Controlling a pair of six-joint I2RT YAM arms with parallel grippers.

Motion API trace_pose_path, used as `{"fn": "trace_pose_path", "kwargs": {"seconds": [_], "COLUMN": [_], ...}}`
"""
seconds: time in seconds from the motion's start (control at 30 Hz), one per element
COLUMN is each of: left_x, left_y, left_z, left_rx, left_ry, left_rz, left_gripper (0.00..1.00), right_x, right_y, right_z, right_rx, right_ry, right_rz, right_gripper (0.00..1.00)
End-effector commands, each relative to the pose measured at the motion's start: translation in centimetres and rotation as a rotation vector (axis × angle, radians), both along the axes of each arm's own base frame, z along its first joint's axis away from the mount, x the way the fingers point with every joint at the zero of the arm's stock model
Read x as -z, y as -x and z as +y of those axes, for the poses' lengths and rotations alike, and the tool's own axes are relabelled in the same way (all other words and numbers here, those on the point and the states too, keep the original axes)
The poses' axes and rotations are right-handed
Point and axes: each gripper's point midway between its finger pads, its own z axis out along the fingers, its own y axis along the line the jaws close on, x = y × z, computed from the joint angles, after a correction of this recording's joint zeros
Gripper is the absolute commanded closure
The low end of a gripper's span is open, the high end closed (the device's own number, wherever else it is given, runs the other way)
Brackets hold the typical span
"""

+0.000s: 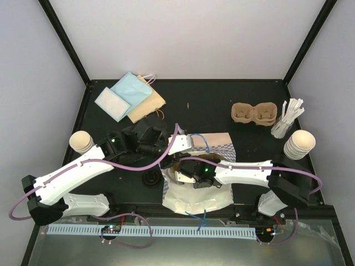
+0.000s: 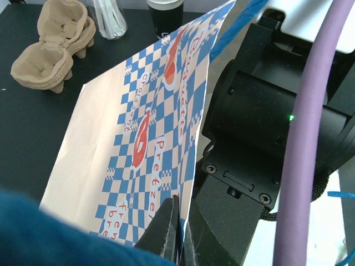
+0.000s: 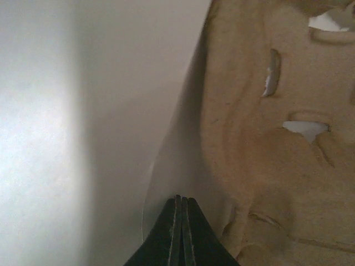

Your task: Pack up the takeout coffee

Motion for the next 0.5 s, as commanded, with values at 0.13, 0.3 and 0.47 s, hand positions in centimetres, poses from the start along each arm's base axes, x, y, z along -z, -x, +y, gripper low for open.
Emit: {"fn": "trace_pose_path", "kwargs": {"seconds": [0.13, 0.3, 0.47], "left_x": [-1.6, -1.3, -1.0], "left_y": [1.7, 2.1, 2.2], "left_z": [-0.8, -0.9, -1.1], "left_rx": [0.079, 0.095, 0.098], "left_ry": [0.055, 0.047, 0.033], "left_rz": [0.057, 0.084, 0.111], "left_gripper": [0.99, 0.98, 0.98], "right_x": [-1.2, -1.7, -2.8], "right_y": [-2.6, -3.7, -5.3], "right_z": [1.1, 1.2, 1.4], "right_rx": [0.045, 0.07, 0.113], "right_ry": [-0.034, -0.036, -0.059], "right_rz": [-0.089, -0.147, -0.232], "right_gripper": [0.99, 0.99, 0.99]}}
